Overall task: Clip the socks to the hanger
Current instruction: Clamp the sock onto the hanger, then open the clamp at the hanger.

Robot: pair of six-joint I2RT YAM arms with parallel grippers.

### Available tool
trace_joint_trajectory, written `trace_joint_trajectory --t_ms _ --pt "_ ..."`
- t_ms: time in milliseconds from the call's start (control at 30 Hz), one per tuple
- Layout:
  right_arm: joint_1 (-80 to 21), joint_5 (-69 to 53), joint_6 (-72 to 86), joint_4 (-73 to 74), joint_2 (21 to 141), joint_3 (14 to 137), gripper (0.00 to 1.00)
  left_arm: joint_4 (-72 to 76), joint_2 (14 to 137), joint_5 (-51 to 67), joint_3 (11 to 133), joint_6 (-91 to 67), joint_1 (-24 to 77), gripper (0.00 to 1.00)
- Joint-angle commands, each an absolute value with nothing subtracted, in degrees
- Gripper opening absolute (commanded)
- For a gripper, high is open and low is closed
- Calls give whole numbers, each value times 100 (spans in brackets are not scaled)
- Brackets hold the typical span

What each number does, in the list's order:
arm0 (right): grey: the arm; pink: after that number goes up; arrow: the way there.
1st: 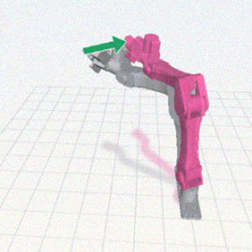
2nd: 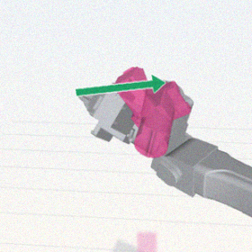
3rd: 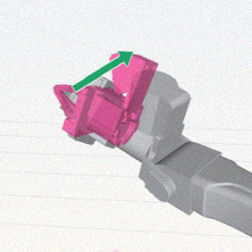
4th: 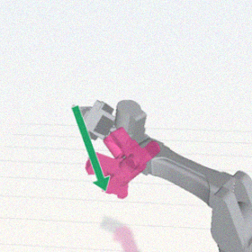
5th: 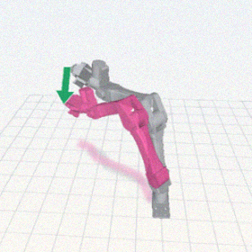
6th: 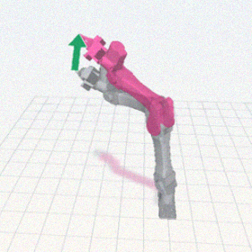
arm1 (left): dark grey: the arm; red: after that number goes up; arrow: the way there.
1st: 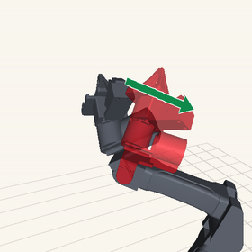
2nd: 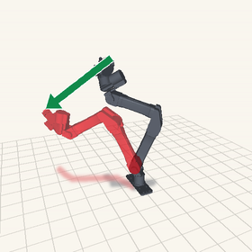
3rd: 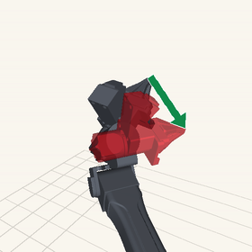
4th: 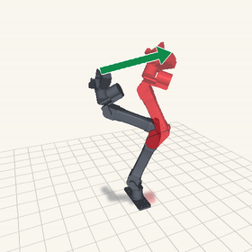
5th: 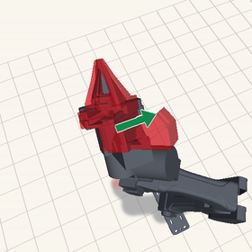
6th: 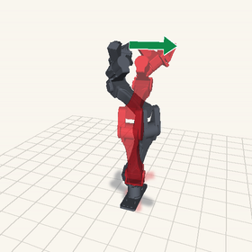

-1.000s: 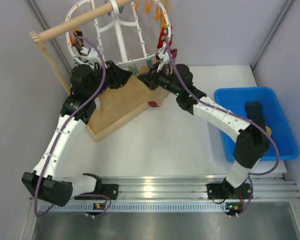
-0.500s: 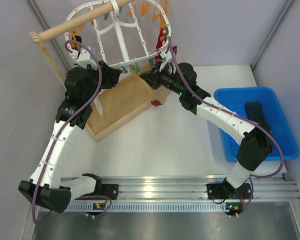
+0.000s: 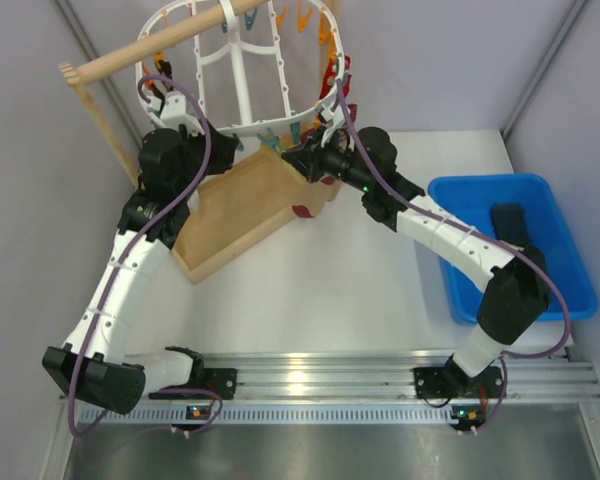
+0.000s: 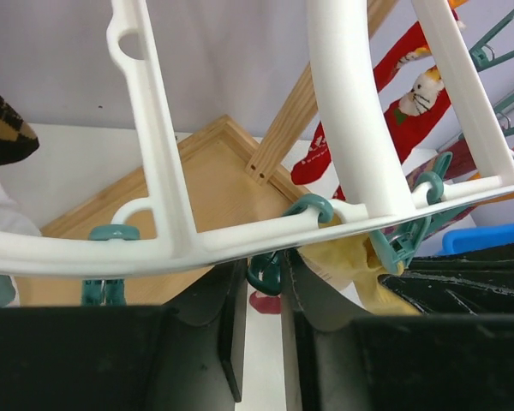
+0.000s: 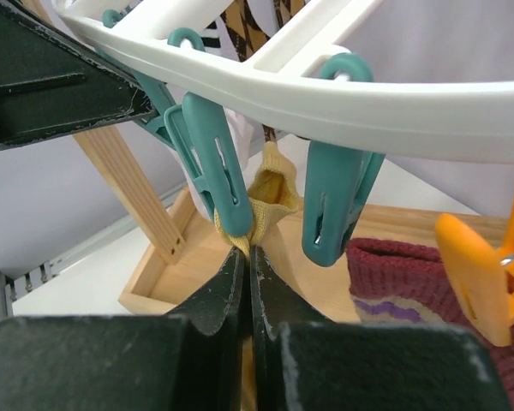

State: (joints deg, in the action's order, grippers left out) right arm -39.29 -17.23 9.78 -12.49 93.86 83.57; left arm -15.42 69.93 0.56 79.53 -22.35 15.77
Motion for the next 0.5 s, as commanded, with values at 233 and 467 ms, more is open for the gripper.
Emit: trace_joint_trajectory --t_ms 233,467 --pt "-3455 -2583 686 -1134 9167 8508 49 -1424 6917 1221 8226 -1793 1556 2" --pt "-3252 -4340 721 -1238 8781 8306 59 -1714 7128 1933 8437 -1609 1556 0"
